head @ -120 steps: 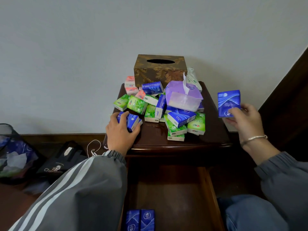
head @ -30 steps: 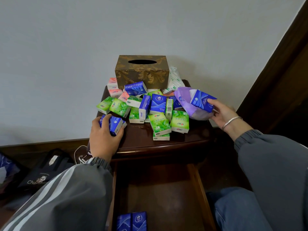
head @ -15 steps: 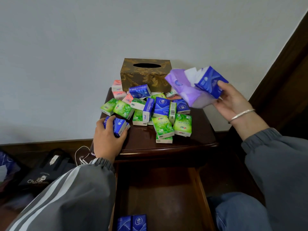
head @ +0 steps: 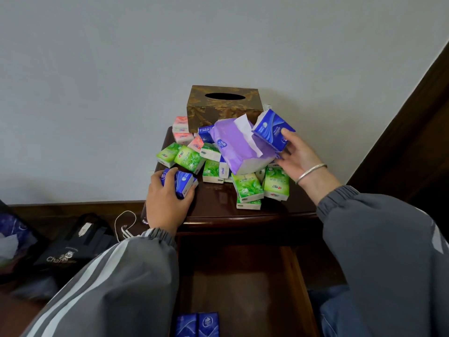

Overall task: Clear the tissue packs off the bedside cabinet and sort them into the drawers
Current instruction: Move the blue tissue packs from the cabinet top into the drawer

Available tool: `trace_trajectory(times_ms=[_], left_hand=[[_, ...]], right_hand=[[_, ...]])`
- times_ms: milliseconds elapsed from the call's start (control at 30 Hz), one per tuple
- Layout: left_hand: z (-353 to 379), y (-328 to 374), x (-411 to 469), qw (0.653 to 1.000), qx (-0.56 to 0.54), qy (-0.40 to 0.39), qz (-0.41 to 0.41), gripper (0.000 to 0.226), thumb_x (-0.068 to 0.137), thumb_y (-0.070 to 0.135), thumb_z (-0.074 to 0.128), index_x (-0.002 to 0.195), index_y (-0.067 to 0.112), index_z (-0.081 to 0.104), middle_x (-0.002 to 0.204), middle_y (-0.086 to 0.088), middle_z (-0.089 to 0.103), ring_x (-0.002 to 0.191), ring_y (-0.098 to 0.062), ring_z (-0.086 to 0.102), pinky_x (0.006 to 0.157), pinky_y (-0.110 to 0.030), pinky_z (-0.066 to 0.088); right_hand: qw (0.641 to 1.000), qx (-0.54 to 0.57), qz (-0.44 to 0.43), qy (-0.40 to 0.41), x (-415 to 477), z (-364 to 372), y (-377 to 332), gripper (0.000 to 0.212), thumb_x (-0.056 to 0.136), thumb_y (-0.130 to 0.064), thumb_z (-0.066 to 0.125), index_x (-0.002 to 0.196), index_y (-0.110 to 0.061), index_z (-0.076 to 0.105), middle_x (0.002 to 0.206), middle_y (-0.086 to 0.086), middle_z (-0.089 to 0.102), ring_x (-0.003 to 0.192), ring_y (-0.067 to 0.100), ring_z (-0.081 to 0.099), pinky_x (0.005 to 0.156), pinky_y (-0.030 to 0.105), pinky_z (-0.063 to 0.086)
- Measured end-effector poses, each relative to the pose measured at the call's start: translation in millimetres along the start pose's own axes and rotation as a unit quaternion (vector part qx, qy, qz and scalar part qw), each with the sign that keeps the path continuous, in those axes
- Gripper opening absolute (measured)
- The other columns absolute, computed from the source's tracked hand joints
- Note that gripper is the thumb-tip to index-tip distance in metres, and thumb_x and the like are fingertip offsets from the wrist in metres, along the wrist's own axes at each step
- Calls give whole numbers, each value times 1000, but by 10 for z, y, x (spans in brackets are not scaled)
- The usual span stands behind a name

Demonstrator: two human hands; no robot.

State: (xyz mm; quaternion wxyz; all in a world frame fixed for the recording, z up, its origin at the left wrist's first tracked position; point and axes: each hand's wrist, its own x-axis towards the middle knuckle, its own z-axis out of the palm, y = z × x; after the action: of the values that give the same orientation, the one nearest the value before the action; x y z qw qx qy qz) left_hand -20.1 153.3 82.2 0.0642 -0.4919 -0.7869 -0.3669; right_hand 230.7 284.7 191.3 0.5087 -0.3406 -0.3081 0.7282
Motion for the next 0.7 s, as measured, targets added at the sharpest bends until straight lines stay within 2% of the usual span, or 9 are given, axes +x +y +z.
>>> trace_trajectory(times_ms=[167, 267, 333, 400, 500, 567, 700], left_hand=[[11, -16, 7, 1000, -3, 2, 0, 64, 79, 52, 67, 133, 23, 45, 130, -7, 41, 110, -27, 55, 82, -40, 53], [5, -11, -3, 1000, -23, 1, -2, 64, 79, 46, 69, 133, 20, 47, 131, -10, 41, 114, -30, 52, 89, -43, 51], [-23, 8, -9, 999, -38, 2, 2, 64, 79, 41, 72, 133, 18, 47, 131, -12, 41, 116, -31, 49, 93, -44, 49], [-81, 30, -33, 997, -77, -3, 4, 63, 78, 37, 74, 132, 17, 48, 131, -13, 41, 117, -29, 48, 96, -41, 47], [-226, 62, -149, 984, -177, 23, -7, 59, 76, 30, 77, 128, 16, 51, 126, -13, 42, 117, -20, 45, 101, -20, 40], [-372, 63, -353, 975, -215, 52, -4, 57, 75, 30, 78, 125, 18, 51, 123, -9, 44, 111, -8, 45, 96, -4, 34], [-670, -51, -1037, 967, -252, 33, 3, 54, 75, 45, 73, 122, 42, 48, 115, 22, 45, 107, 3, 48, 92, -3, 36]], right_hand=[[1000, 3, -9, -7, -58, -78, -75, 13, 88, -22, 59, 101, -18, 61, 99, 1, 69, 101, 18, 62, 91, 36, 50], [999, 25, -33, 5, -224, -159, -217, 5, 88, -21, 58, 92, -21, 62, 93, -3, 71, 103, 14, 61, 92, 34, 44], [998, 39, -41, -22, -448, -258, -343, 11, 87, -20, 57, 84, -22, 67, 91, -4, 74, 106, 14, 61, 94, 34, 45], [996, 45, -35, -65, -747, -404, -427, 14, 82, -19, 58, 84, -21, 71, 99, -2, 73, 108, 15, 63, 96, 34, 50], [993, 5, -6, -119, -1230, -671, -392, 28, 79, -15, 53, 99, -12, 71, 108, 4, 71, 103, 15, 67, 88, 31, 55], [988, -45, 32, -142, -1521, -876, -246, 32, 78, -10, 50, 103, -5, 70, 107, 11, 72, 98, 19, 69, 83, 32, 57], [961, -150, 164, -164, -1908, -1172, 319, 25, 66, 2, 67, 89, -4, 76, 89, 15, 74, 77, 21, 72, 66, 28, 58]])
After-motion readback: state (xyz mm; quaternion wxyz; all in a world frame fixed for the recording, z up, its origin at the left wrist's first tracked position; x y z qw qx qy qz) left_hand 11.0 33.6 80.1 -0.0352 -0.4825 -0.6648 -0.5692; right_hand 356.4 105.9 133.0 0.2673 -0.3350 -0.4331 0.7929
